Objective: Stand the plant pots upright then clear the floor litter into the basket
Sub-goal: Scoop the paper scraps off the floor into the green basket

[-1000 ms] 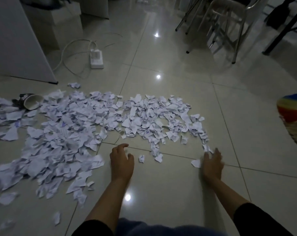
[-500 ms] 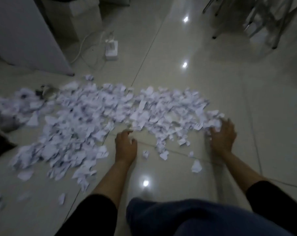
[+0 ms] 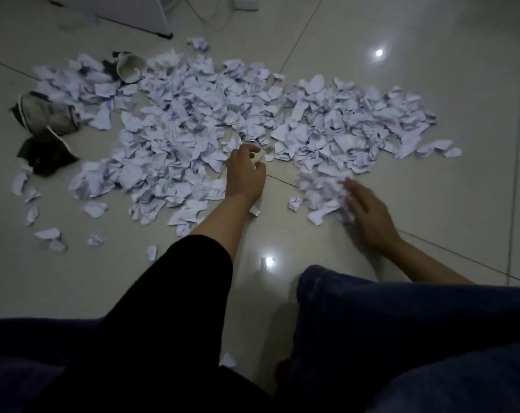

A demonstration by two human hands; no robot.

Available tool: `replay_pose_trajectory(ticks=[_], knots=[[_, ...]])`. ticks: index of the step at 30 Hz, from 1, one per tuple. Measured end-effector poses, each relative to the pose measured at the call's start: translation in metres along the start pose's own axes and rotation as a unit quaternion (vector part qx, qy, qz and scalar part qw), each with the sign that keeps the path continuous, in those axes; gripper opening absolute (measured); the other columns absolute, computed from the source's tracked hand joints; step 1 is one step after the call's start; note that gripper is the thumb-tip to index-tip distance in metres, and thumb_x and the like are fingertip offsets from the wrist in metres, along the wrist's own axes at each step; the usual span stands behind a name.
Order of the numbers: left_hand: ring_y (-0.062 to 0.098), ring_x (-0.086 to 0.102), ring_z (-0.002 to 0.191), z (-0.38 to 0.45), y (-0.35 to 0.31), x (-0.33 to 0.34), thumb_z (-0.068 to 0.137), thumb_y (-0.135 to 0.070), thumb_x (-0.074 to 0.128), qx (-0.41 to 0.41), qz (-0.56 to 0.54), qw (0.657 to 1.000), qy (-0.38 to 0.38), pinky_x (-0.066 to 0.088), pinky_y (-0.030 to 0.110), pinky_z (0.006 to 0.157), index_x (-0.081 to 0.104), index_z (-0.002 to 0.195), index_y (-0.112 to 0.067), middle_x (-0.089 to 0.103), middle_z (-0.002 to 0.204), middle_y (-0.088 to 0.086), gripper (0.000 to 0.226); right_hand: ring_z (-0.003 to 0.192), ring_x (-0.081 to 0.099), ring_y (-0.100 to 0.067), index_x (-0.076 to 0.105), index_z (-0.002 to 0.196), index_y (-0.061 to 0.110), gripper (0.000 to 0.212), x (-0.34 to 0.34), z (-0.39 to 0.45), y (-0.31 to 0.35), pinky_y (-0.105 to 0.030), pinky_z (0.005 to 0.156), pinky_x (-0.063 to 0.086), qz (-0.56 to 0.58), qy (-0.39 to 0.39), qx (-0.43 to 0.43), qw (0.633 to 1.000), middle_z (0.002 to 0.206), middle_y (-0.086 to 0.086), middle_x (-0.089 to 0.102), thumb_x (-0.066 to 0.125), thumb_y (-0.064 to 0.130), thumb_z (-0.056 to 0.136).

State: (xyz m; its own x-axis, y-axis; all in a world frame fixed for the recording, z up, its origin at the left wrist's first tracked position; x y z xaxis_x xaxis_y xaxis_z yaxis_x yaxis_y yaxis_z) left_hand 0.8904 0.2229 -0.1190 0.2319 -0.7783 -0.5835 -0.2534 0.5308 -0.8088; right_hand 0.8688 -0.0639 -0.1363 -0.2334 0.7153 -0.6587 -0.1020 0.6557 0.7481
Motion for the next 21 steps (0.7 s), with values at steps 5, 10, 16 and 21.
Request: replay_pose_trajectory(ticks=[5,10,16,21], knots=[[0.02,0.05,0.109,-0.015,0.019,-0.016,0.09,-0.007,0.049,-0.005,-0.018,0.999,-0.026,0.044,0.031,0.094,0.055,0.113,-0.012,0.053,0.116,0.006,0.025,0.132,0.046,-0.009,0.064,0.122,0.023,0.033,0.013,-0.007,0.043,-0.04,0.113,0.031,0.026,-0.023,-0.094,0.995,0.142,0.01,0.051,0.041,0.031,0.099],[0.02,0.052,0.103,-0.031,0.042,-0.043,0.089,-0.005,0.047,-0.021,-0.022,0.997,-0.068,0.046,0.033,0.091,0.057,0.11,-0.011,0.054,0.11,0.004,0.024,0.096,0.058,-0.013,0.069,0.098,0.013,0.021,0.037,-0.025,0.091,-0.032,0.081,0.047,0.069,0.015,-0.163,0.984,0.103,0.001,0.062,0.049,0.017,0.095],[0.024,0.053,0.103,-0.046,0.053,-0.067,0.088,-0.004,0.048,-0.037,-0.026,0.995,-0.091,0.046,0.035,0.09,0.057,0.108,-0.009,0.054,0.111,0.008,0.023,0.072,0.069,-0.018,0.062,0.115,-0.013,0.046,0.153,-0.1,0.134,-0.031,0.076,0.051,0.245,0.486,0.14,0.827,0.084,-0.01,0.074,0.035,0.024,0.105],[0.024,0.053,0.103,-0.05,0.052,-0.069,0.087,-0.003,0.047,-0.044,-0.039,0.994,-0.092,0.047,0.039,0.092,0.058,0.108,-0.01,0.053,0.11,0.006,0.025,0.059,0.069,-0.007,0.033,0.144,-0.011,0.068,0.225,-0.159,0.136,-0.025,0.07,0.045,0.208,0.614,0.34,0.682,0.067,0.002,0.074,0.014,0.042,0.105]])
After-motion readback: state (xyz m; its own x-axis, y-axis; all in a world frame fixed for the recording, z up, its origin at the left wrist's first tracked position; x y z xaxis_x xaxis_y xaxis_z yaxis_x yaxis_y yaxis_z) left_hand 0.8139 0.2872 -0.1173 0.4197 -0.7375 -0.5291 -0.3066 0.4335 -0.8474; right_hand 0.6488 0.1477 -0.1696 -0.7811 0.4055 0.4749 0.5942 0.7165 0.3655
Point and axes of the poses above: each hand's wrist, its own z-axis towards the middle knuckle, its own x-axis out of the palm, y = z × x, the point moved 6 cm from there along z, towards the middle knuckle
